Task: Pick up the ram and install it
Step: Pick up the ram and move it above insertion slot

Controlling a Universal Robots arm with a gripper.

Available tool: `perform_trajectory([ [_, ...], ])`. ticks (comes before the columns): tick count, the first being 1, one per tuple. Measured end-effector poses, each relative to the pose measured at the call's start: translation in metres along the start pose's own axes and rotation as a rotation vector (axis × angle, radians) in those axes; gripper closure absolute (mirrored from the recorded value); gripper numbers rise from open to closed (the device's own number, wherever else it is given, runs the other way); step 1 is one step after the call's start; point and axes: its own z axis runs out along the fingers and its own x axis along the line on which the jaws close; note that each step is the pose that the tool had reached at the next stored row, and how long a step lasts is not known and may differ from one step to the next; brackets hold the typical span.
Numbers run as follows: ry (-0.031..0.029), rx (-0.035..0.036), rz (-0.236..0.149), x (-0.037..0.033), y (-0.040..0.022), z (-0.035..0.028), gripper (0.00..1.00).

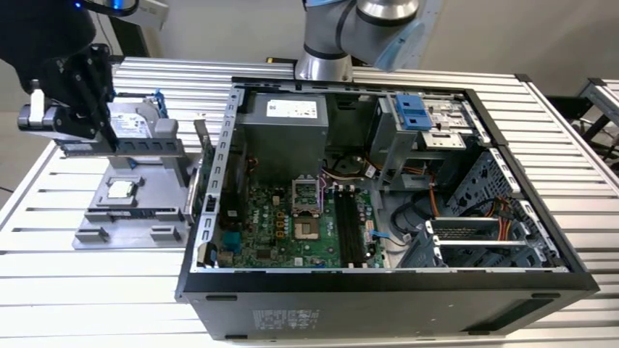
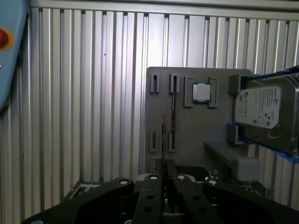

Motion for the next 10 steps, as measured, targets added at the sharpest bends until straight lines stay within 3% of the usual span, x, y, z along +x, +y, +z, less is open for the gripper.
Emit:
perform_trajectory([
  [10, -0.0001, -0.0003, 0.000, 0.0011, -0.0436, -0.0007, 1.00],
])
